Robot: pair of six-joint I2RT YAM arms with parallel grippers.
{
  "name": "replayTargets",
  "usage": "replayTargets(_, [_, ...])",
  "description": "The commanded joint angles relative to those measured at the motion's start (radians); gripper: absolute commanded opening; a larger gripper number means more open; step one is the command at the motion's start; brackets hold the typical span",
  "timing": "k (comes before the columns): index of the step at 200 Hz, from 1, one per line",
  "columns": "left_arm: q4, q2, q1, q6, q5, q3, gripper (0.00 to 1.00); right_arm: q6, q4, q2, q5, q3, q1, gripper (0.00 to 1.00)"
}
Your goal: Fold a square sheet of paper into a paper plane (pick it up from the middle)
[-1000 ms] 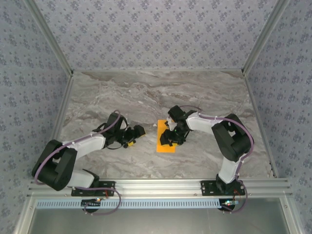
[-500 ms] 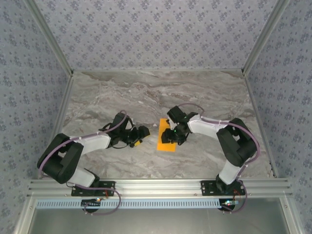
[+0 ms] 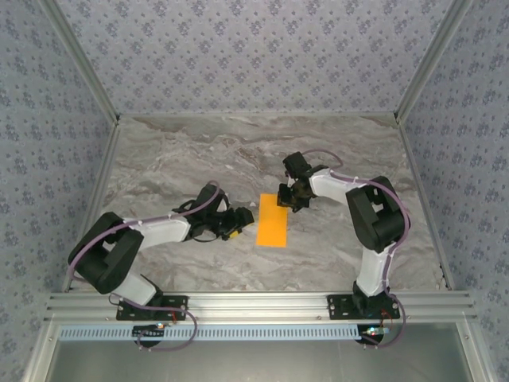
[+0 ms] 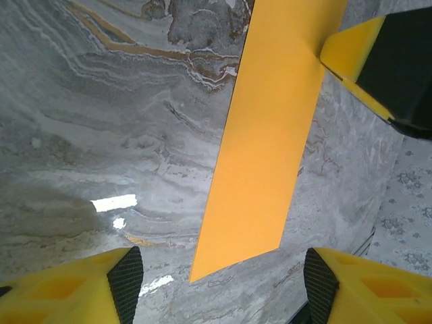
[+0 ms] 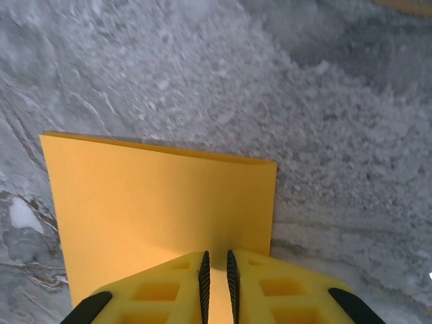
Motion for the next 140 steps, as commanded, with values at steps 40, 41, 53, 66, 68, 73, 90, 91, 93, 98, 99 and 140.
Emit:
replayTargets(40, [-0.018, 0.051, -0.047, -0.034, -0.008, 0.063, 0.61, 0.059, 0.018, 0.05, 0.0, -0.054, -0.06, 0.19])
replayTargets(41, [-0.02, 0.052, -0.048, -0.035, -0.008, 0.064, 0.61, 0.06, 0.019, 0.051, -0.001, -0.058, -0.061, 0.19])
replayTargets(53, [-0.028, 0.06, -0.065, -0.042, -0.01, 0.074, 0.58, 0.082, 0.038, 0.053, -0.023, -0.083, -0.08, 0.19])
replayTargets(66, [-0.052, 0.068, -0.084, -0.048, -0.024, 0.085, 0.56, 0.097, 0.047, 0.055, -0.03, -0.1, -0.093, 0.19])
replayTargets(68, [-0.058, 0.07, -0.085, -0.048, -0.028, 0.087, 0.56, 0.099, 0.048, 0.055, -0.031, -0.101, -0.094, 0.19])
replayTargets(73, [-0.072, 0.074, -0.093, -0.049, -0.035, 0.093, 0.55, 0.103, 0.05, 0.055, -0.032, -0.105, -0.097, 0.19])
replayTargets(90, [-0.134, 0.09, -0.115, -0.044, -0.067, 0.121, 0.53, 0.114, 0.051, 0.058, -0.034, -0.116, -0.107, 0.19])
replayTargets(91, [-0.139, 0.09, -0.117, -0.044, -0.07, 0.123, 0.53, 0.115, 0.052, 0.058, -0.034, -0.117, -0.107, 0.19])
replayTargets(93, [-0.147, 0.092, -0.119, -0.043, -0.075, 0.127, 0.53, 0.117, 0.052, 0.059, -0.034, -0.117, -0.108, 0.19])
replayTargets(98, [-0.166, 0.098, -0.126, -0.04, -0.087, 0.136, 0.52, 0.124, 0.051, 0.061, -0.034, -0.12, -0.112, 0.19])
replayTargets(99, [-0.168, 0.098, -0.127, -0.041, -0.088, 0.137, 0.52, 0.125, 0.051, 0.061, -0.033, -0.12, -0.113, 0.19])
replayTargets(140, [-0.264, 0.125, -0.163, -0.048, -0.155, 0.184, 0.49, 0.163, 0.07, 0.082, -0.051, -0.151, -0.14, 0.19])
